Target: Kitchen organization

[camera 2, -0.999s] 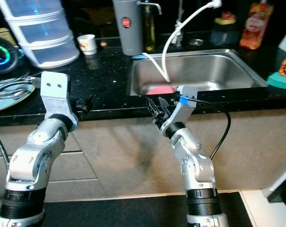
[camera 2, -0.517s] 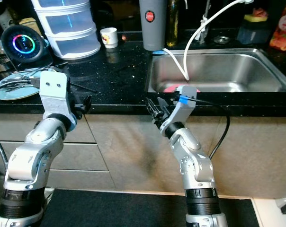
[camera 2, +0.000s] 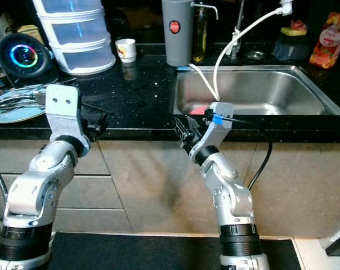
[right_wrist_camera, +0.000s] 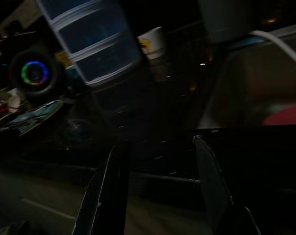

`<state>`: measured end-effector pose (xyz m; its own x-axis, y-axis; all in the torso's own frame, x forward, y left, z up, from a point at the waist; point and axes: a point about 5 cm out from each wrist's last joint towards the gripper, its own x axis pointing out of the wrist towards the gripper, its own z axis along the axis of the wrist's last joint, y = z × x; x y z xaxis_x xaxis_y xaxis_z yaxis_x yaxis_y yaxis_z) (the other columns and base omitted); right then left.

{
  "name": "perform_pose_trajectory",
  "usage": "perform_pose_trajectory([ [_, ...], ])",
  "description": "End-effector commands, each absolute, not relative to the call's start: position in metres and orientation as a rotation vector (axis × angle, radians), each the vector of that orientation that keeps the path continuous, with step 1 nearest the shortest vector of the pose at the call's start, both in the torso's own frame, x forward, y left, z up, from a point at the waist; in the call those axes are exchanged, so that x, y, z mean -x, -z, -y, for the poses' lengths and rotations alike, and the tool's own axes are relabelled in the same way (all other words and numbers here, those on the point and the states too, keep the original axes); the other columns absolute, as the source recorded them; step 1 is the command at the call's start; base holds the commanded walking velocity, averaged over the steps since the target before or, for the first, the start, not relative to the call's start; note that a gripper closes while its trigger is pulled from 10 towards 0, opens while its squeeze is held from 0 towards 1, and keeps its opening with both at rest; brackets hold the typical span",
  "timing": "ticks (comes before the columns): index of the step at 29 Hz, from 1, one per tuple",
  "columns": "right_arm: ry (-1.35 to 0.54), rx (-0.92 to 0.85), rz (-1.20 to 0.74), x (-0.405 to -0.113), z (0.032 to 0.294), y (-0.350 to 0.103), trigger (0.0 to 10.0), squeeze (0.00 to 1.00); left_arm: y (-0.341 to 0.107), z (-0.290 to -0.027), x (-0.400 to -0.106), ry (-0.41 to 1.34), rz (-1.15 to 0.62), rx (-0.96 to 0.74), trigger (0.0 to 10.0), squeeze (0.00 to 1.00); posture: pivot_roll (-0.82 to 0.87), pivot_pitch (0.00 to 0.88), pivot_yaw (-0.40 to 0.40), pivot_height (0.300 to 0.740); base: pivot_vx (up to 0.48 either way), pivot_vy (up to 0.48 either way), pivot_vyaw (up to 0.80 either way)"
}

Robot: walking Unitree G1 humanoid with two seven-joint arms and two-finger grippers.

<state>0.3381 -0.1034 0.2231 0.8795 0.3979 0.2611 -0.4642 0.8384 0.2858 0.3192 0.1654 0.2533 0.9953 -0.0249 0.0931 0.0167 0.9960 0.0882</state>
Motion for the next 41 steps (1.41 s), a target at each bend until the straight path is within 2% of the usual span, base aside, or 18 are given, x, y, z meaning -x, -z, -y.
perform_pose_trajectory([
  [1, -0.472, -0.363, 0.171, -0.3383, 0.1011, -0.2188, 10.0, 0.00, -0.2511, -0.1650, -0.3175, 0.022, 0.084, -0.079, 10.0, 0.00, 0.02, 0.056, 0.044, 0.740, 0.311, 0.000, 0.00],
  [41, -0.493, -0.369, 0.165, -0.3385, 0.0982, -0.2186, 10.0, 0.00, -0.2550, -0.1665, -0.3145, 0.013, 0.093, -0.082, 10.0, 0.00, 0.03, 0.066, 0.036, 0.740, 0.263, 0.000, 0.00],
])
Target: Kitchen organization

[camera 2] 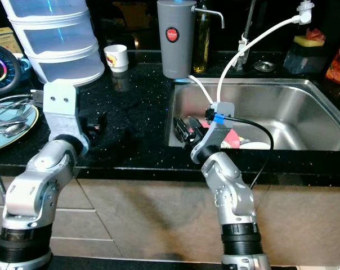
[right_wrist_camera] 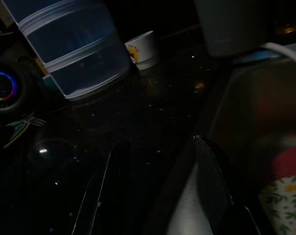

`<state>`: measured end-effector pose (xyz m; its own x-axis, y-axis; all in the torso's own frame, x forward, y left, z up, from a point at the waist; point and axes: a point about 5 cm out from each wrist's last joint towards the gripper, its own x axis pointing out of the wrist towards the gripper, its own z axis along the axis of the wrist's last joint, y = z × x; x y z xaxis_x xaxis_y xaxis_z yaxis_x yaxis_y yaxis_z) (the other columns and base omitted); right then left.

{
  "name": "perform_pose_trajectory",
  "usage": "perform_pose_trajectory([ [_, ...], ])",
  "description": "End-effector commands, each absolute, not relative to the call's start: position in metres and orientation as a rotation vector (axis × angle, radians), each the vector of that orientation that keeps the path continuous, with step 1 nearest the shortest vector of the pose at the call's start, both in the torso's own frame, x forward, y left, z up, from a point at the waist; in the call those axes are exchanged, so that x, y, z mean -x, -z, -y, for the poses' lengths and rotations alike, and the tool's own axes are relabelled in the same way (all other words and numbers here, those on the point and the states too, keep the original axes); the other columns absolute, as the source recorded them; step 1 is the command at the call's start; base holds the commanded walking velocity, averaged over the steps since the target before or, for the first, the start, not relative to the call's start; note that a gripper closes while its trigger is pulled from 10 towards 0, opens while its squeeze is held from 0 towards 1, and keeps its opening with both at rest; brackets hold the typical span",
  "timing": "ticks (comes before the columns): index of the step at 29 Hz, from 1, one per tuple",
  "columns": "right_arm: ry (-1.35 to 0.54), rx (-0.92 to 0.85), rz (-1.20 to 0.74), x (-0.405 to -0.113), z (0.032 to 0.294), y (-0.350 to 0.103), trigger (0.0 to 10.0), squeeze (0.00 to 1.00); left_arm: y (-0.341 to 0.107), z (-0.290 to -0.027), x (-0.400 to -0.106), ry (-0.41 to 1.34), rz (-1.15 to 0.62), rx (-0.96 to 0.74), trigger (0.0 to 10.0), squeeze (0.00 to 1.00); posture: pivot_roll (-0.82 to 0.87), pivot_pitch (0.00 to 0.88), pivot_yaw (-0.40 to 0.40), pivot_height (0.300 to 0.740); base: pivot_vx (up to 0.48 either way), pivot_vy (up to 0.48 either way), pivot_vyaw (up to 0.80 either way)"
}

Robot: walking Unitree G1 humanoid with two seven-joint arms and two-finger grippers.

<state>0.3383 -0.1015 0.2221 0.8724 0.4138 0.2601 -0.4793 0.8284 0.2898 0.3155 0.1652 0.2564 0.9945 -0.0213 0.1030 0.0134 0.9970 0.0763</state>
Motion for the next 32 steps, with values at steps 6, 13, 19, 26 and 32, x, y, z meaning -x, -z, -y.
perform_pose_trajectory([
  [6, -0.491, -0.368, 0.166, -0.3385, 0.0988, -0.2182, 10.0, 0.00, -0.2553, -0.1659, -0.3144, 0.017, 0.095, -0.080, 10.0, 0.00, 0.03, 0.066, 0.036, 0.740, 0.256, 0.000, 0.00],
  [13, -0.491, -0.368, 0.166, -0.3388, 0.0990, -0.2182, 10.0, 0.00, -0.2556, -0.1660, -0.3146, 0.016, 0.094, -0.079, 10.0, 0.00, 0.03, 0.068, 0.038, 0.740, 0.256, 0.000, 0.00],
  [19, -0.491, -0.367, 0.165, -0.3390, 0.0993, -0.2182, 10.0, 0.00, -0.2556, -0.1658, -0.3145, 0.016, 0.093, -0.079, 10.0, 0.00, 0.03, 0.069, 0.037, 0.740, 0.251, 0.000, 0.00],
  [26, -0.493, -0.367, 0.166, -0.3392, 0.0992, -0.2184, 10.0, 0.00, -0.2560, -0.1657, -0.3146, 0.015, 0.095, -0.075, 10.0, 0.00, 0.03, 0.069, 0.036, 0.740, 0.251, 0.000, 0.00],
  [32, -0.494, -0.367, 0.167, -0.3393, 0.0990, -0.2188, 10.0, 0.00, -0.2562, -0.1654, -0.3148, 0.017, 0.095, -0.074, 10.0, 0.00, 0.03, 0.068, 0.035, 0.740, 0.251, 0.000, 0.00],
])
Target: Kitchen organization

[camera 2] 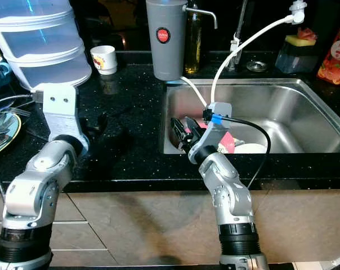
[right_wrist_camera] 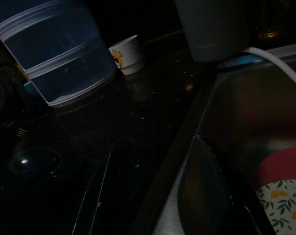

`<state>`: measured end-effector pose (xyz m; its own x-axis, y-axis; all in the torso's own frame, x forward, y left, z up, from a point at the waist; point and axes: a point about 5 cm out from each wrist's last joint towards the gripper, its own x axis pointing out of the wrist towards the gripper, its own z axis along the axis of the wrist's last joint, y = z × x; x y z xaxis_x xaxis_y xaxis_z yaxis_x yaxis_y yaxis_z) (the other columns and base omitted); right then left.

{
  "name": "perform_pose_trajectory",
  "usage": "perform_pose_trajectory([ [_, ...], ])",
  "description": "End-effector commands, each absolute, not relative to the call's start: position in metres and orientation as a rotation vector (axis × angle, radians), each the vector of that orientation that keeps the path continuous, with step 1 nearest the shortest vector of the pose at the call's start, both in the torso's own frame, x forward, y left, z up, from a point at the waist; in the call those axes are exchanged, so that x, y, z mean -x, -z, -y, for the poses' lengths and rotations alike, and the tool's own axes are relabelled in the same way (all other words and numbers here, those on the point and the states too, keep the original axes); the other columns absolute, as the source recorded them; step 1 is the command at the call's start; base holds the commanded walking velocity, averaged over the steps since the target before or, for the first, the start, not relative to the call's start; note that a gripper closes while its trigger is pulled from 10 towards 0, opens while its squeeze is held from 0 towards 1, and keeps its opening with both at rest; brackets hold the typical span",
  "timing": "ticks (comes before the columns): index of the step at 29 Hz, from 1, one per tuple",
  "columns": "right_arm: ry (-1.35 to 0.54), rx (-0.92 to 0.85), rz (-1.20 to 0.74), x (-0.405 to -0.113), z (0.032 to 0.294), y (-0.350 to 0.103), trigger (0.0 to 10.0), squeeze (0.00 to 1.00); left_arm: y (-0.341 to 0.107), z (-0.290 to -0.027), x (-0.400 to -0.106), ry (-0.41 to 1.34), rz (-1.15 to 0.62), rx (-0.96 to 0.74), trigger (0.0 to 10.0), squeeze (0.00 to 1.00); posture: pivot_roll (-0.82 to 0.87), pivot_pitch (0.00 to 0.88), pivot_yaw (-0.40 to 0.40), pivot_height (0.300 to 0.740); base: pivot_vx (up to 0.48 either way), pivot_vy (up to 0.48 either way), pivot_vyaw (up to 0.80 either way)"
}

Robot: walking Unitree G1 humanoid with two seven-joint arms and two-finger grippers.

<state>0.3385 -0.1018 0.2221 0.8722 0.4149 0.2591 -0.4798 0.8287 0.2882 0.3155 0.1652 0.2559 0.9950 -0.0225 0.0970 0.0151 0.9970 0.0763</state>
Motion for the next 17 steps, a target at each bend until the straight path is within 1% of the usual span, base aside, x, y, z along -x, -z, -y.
perform_pose_trajectory([
  [1, -0.494, -0.367, 0.166, -0.3393, 0.0990, -0.2188, 10.0, 0.00, -0.2563, -0.1653, -0.3147, 0.017, 0.096, -0.074, 10.0, 0.00, 0.03, 0.068, 0.035, 0.740, 0.251, 0.000, 0.00],
  [17, -0.496, -0.366, 0.165, -0.3390, 0.0986, -0.2188, 10.0, 0.00, -0.2563, -0.1645, -0.3137, 0.022, 0.099, -0.069, 10.0, 0.00, 0.03, 0.072, 0.033, 0.740, 0.274, 0.000, 0.00],
])
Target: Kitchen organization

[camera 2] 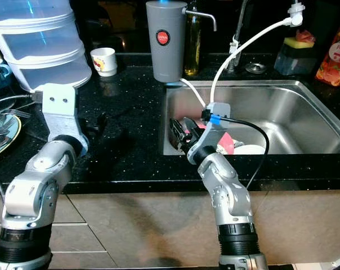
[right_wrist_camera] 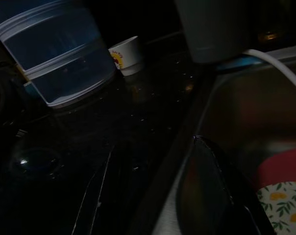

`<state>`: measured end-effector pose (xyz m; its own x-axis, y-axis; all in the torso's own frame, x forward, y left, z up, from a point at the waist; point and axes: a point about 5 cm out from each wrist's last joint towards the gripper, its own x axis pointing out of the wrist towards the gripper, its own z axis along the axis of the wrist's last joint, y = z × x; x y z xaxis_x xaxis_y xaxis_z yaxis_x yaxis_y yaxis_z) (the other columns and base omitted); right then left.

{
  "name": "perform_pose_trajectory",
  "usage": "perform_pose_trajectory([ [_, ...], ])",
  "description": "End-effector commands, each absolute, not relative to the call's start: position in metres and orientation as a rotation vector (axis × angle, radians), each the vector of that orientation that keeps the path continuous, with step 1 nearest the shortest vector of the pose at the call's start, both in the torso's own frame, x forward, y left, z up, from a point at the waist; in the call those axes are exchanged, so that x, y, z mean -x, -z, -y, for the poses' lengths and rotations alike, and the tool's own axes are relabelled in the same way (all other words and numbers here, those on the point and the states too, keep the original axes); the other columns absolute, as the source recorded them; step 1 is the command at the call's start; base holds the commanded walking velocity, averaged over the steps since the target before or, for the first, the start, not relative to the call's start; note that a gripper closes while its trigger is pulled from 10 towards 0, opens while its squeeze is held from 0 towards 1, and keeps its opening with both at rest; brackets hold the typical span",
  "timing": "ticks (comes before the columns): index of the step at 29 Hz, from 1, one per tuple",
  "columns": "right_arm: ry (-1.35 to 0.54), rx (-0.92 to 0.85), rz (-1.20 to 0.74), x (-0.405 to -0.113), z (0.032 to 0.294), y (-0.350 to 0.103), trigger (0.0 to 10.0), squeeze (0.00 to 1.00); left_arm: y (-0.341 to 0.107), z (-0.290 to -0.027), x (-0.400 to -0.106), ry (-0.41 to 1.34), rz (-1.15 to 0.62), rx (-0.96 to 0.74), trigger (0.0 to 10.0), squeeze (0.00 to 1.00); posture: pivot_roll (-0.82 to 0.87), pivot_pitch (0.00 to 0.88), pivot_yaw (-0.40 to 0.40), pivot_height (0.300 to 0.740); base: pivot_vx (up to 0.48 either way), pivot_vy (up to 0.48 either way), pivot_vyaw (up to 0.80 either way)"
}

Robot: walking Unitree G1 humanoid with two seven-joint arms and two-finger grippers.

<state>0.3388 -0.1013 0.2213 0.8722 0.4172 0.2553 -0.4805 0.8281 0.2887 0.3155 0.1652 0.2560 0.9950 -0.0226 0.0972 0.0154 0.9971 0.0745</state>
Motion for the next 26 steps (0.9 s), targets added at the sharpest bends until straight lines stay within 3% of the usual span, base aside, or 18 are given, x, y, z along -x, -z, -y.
perform_pose_trajectory([
  [1, -0.496, -0.366, 0.165, -0.3390, 0.0985, -0.2189, 10.0, 0.00, -0.2564, -0.1645, -0.3137, 0.022, 0.100, -0.068, 10.0, 0.00, 0.03, 0.072, 0.033, 0.740, 0.296, 0.000, 0.00],
  [8, -0.497, -0.366, 0.165, -0.3392, 0.0984, -0.2189, 10.0, 0.00, -0.2565, -0.1645, -0.3138, 0.022, 0.100, -0.071, 10.0, 0.00, 0.03, 0.073, 0.033, 0.740, 0.282, 0.000, 0.00],
  [23, -0.503, -0.364, 0.164, -0.3391, 0.0979, -0.2186, 10.0, 0.00, -0.2576, -0.1625, -0.3138, 0.026, 0.113, -0.093, 10.0, 0.00, 0.03, 0.064, 0.030, 0.740, 0.000, 0.000, 0.00],
  [26, -0.516, -0.356, 0.159, -0.3389, 0.0967, -0.2181, 10.0, 0.00, -0.2509, -0.1645, -0.3158, -0.004, 0.046, -0.106, 10.0, 0.00, 0.03, 0.059, 0.029, 0.740, 0.000, 0.000, 0.00],
])
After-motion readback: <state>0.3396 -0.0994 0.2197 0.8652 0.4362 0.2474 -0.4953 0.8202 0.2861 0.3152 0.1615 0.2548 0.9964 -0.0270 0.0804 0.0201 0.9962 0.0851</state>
